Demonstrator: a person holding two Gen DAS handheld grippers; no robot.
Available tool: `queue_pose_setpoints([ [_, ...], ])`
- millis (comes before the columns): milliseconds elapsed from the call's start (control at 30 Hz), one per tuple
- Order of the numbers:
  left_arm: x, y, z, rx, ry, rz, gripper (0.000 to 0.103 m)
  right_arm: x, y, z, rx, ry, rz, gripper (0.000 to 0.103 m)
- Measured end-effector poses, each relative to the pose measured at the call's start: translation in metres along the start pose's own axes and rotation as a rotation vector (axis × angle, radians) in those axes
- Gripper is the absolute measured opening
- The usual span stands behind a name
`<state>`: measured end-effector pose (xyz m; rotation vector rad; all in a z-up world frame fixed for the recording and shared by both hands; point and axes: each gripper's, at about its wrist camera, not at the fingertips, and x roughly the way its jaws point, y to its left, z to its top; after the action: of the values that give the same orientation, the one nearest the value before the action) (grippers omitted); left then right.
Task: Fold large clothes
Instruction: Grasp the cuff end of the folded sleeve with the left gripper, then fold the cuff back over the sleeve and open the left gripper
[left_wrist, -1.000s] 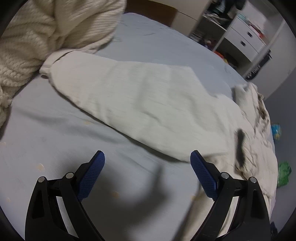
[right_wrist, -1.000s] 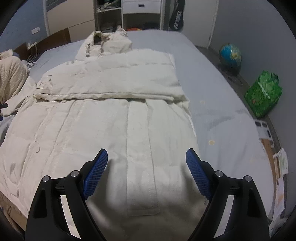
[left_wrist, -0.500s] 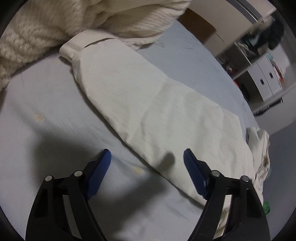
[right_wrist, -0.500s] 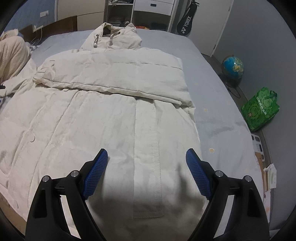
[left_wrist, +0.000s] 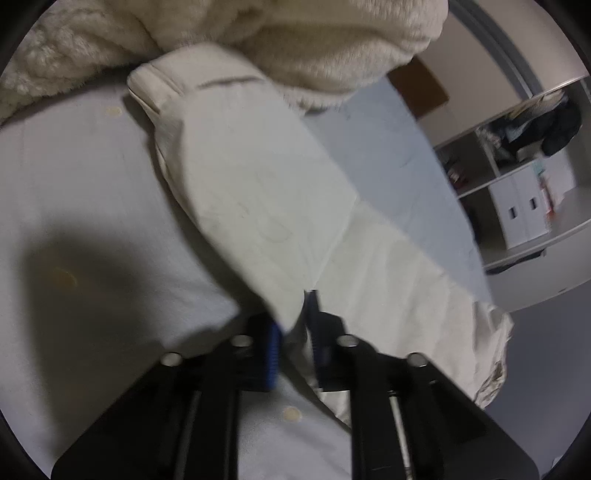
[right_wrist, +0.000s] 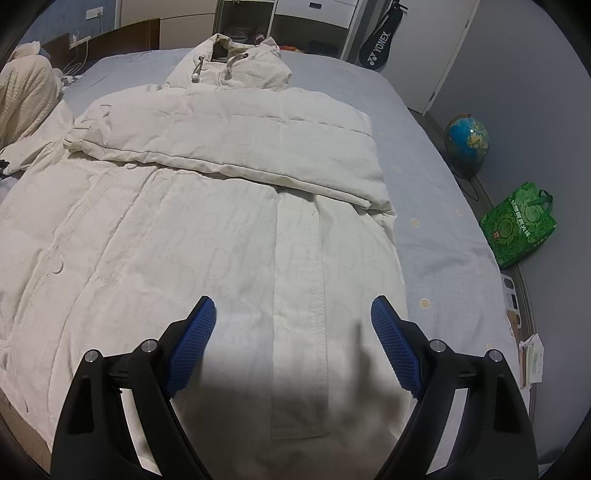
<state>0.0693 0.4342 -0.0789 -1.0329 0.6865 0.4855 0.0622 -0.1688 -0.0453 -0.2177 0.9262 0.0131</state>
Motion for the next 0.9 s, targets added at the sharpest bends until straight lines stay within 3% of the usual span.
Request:
queue_pose_setpoints([
  [167, -0.025, -0.022, -0.002, 0.073, -0.065, -0.031, 0.004, -0.001, 0.0, 0.0, 0.003, -0.006, 0.004, 0.082],
  [400, -0.072, -0.084, -0.008, 0.203, -0.144, -0.122, 0.004, -0.008, -0.006, -0.001, 0.037, -0.038, 0.023, 0.082],
  [600, -0.106, -0.154, -0.048, 0.376, -0.188, -0.193, 0.003, -0.013, -0.013, -0.002, 0.071, -0.061, 0.045, 0.082],
  [900, -0.113, -0.229, -0.126, 0.545, -0.16, -0.261, 0.003, -0.022, -0.031, -0.006, 0.149, -0.099, 0.087, 0.082],
])
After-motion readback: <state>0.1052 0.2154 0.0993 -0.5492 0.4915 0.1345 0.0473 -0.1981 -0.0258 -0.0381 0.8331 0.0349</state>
